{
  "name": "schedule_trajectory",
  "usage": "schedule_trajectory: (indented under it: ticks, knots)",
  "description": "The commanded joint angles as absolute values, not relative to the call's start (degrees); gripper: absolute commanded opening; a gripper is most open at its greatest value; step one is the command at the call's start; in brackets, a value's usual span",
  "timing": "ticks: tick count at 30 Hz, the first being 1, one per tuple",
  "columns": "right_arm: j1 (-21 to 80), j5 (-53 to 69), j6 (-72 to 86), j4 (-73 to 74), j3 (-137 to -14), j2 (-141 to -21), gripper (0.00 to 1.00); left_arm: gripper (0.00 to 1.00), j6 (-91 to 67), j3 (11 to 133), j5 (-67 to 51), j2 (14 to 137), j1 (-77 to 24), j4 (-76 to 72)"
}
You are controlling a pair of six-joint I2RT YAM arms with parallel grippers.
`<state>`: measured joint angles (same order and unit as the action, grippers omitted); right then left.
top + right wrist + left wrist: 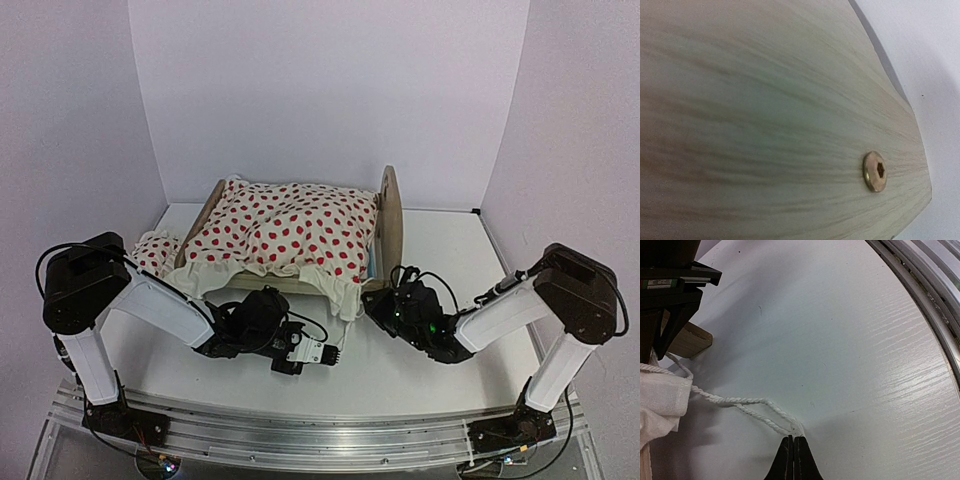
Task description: Set up the pet bed
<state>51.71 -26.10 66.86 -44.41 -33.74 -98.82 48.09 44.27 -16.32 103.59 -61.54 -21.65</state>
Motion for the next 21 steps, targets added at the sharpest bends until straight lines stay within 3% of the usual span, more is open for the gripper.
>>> schedule_trajectory:
  ticks: [1,4,10,21]
  knots:
    - [49.6,-27.8,64.0,-49.9,-33.9,-99.6,0.08,0.0,48.6,45.9,-16.3,103.5,-61.4,-23.8]
    - [49.5,-28.5,62.2,-50.6,-32.8,-98.4,0.0,0.0,48.6,45.9,-16.0,103.3,-61.4,-23.9]
    - [49.6,-27.7,59.1,-46.9,-30.7,-92.4,0.0,0.0,48.4,45.8,-15.7,103.3,-61.3,-24.4]
    - [52.6,-25.1,33.2,-12.9,-46.3,-77.0,0.0,0.0,48.4,46.5,-16.4,104.0,-61.2,-25.7]
